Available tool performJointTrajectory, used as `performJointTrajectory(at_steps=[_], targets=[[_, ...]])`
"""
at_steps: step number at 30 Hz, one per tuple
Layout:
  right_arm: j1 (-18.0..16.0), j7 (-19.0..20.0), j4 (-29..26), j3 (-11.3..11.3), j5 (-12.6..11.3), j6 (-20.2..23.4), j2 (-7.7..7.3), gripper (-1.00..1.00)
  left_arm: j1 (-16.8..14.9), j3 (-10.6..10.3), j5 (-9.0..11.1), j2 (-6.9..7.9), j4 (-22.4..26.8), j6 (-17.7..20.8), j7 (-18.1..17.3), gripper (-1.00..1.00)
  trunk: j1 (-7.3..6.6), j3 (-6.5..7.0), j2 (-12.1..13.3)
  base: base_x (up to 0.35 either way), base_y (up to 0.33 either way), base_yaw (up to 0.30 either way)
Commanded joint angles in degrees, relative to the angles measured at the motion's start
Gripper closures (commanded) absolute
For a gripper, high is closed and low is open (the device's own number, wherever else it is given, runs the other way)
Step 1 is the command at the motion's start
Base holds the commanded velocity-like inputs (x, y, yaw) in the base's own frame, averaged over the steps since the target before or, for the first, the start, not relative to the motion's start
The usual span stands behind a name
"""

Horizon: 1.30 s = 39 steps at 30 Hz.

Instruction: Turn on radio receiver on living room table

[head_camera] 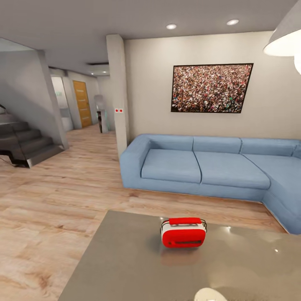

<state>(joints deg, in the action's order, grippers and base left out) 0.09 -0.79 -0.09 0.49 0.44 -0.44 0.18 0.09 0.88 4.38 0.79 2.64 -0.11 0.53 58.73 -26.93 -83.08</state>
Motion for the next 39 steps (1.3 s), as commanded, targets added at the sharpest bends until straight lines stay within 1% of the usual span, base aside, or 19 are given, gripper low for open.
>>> performJointTrajectory(at_steps=[1, 18, 25, 31, 39], targets=[[0.0, 0.0, 0.0, 0.0, 0.0, 0.0, 0.00, -1.00, 0.0, 0.0, 0.0, 0.00, 0.0, 0.0, 0.0, -1.00, 0.00, 0.00, 0.0, 0.000, 0.000, -0.281], [0.0, 0.0, 0.0, 0.0, 0.0, 0.0, 0.00, -1.00, 0.0, 0.0, 0.0, -0.01, 0.0, 0.0, 0.0, -1.00, 0.00, 0.00, 0.0, 0.000, 0.000, -0.263], [0.0, 0.0, 0.0, 0.0, 0.0, 0.1, 0.00, -1.00, 0.0, 0.0, 0.0, 0.00, 0.0, 0.0, 0.0, -1.00, 0.00, 0.00, 0.0, 0.014, 0.000, -0.033], [0.0, 0.0, 0.0, -0.1, 0.0, 0.1, 0.00, -1.00, 0.0, 0.0, 0.0, 0.00, 0.0, 0.0, 0.0, -1.00, 0.00, 0.00, 0.0, 0.244, 0.000, -0.002], [0.0, 0.0, 0.0, -0.1, 0.0, 0.1, 0.00, -1.00, 0.0, 0.0, 0.0, 0.01, 0.0, 0.0, 0.0, -1.00, 0.00, 0.00, 0.0, 0.050, 0.000, 0.000]])
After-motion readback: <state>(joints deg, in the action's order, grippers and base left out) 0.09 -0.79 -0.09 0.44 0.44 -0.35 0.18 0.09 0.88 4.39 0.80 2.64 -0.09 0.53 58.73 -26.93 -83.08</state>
